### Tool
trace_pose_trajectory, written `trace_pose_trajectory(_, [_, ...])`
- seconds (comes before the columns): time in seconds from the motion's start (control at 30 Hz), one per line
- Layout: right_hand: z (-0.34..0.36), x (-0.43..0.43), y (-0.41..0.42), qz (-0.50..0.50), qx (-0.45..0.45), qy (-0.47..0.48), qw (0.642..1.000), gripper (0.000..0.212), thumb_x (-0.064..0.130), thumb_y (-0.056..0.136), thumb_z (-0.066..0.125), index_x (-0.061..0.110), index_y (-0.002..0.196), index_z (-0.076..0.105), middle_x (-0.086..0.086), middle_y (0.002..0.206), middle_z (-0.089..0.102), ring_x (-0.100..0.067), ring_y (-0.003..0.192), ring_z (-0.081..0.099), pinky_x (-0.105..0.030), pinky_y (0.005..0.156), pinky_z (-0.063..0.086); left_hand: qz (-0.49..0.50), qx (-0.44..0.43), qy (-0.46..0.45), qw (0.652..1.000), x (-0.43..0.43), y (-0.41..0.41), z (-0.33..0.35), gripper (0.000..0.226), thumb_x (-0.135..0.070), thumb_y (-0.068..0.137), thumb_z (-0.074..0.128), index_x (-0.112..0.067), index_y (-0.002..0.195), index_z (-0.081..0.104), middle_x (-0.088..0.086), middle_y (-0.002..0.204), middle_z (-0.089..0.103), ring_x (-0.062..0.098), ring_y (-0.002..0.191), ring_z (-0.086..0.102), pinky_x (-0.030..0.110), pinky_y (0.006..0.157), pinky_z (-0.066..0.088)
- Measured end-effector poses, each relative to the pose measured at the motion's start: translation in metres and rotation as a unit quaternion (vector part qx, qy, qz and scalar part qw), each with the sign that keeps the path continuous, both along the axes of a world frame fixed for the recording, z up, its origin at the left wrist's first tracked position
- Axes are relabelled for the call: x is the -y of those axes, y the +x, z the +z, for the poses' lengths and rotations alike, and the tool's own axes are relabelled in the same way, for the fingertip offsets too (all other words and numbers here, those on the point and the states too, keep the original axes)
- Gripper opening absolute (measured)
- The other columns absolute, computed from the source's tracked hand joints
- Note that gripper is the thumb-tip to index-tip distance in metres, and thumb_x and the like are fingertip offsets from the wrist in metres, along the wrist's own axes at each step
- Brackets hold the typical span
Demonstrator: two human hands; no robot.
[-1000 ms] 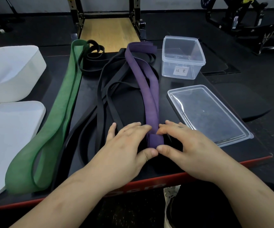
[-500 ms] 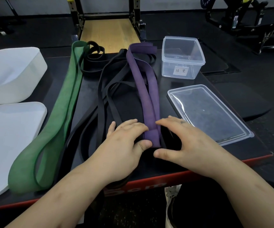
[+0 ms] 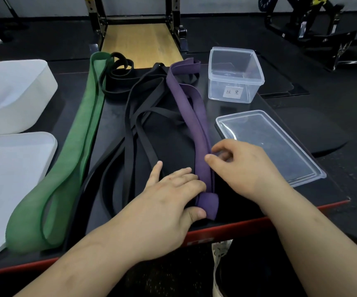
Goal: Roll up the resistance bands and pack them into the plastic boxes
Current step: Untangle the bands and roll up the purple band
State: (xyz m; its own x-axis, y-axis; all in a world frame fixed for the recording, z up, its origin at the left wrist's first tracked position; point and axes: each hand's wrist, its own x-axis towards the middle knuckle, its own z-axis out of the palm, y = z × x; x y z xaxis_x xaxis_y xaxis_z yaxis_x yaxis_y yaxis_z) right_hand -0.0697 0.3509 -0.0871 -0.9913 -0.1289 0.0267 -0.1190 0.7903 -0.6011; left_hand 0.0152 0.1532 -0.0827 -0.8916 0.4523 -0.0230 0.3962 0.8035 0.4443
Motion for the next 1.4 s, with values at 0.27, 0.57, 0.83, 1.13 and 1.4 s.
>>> trace_pose_trajectory(0.27, [0.0, 0.007, -0.015, -0.035, 0.044, -0.019, 0.998, 0.016, 0.039, 0.094, 0.069, 0.026, 0.085, 0.071, 0.006, 0.072, 0.072, -0.011, 0.074, 0.066, -0.034, 0.076, 0.055, -0.002, -0.003, 0.01, 1.0, 0.002, 0.0, -0.001, 0.046, -0.049, 0.104, 0.046, -0.039, 0.149, 0.041, -0.026, 0.158, 0.031, -0.014, 0.148, -0.002, 0.04, 0.125, -0.013])
trace_pose_trajectory(0.57, [-0.007, 0.005, -0.013, -0.034, 0.009, -0.042, 0.999, 0.011, 0.033, 0.093, 0.074, 0.03, 0.087, 0.065, 0.008, 0.078, 0.066, -0.011, 0.075, 0.063, -0.023, 0.066, 0.044, 0.007, -0.016, 0.043, 0.999, 0.0, 0.002, -0.003, 0.046, -0.052, 0.099, 0.043, -0.037, 0.142, 0.047, -0.028, 0.149, 0.041, -0.015, 0.147, 0.002, 0.039, 0.126, -0.01])
trace_pose_trajectory(0.83, [-0.009, 0.005, -0.011, -0.027, -0.011, -0.051, 0.998, 0.034, 0.026, 0.091, 0.077, 0.033, 0.119, 0.06, 0.01, 0.089, 0.066, -0.009, 0.084, 0.06, -0.026, 0.075, 0.042, 0.014, -0.021, 0.062, 0.998, -0.003, 0.004, -0.007, 0.039, -0.044, 0.103, 0.051, -0.037, 0.141, 0.048, -0.028, 0.148, 0.042, -0.017, 0.146, 0.007, 0.035, 0.126, -0.011])
trace_pose_trajectory(1.13, [-0.012, 0.008, -0.012, 0.008, -0.024, -0.111, 0.994, 0.023, 0.012, 0.092, 0.072, 0.034, 0.096, 0.067, 0.011, 0.091, 0.068, -0.002, 0.083, 0.06, -0.014, 0.078, 0.045, 0.007, -0.024, 0.059, 0.998, -0.006, 0.004, -0.009, 0.047, -0.05, 0.097, 0.042, -0.035, 0.142, 0.048, -0.022, 0.153, 0.041, -0.016, 0.145, 0.013, 0.035, 0.126, -0.011])
trace_pose_trajectory(1.4, [-0.014, 0.005, -0.015, 0.055, -0.059, 0.047, 0.996, 0.019, 0.023, 0.098, 0.066, 0.025, 0.116, 0.072, 0.007, 0.111, 0.065, -0.016, 0.11, 0.053, -0.024, 0.09, 0.036, 0.014, -0.01, 0.06, 0.998, -0.007, 0.004, -0.008, 0.043, -0.045, 0.103, 0.048, -0.036, 0.146, 0.045, -0.023, 0.155, 0.038, -0.017, 0.145, 0.01, 0.032, 0.125, -0.014])
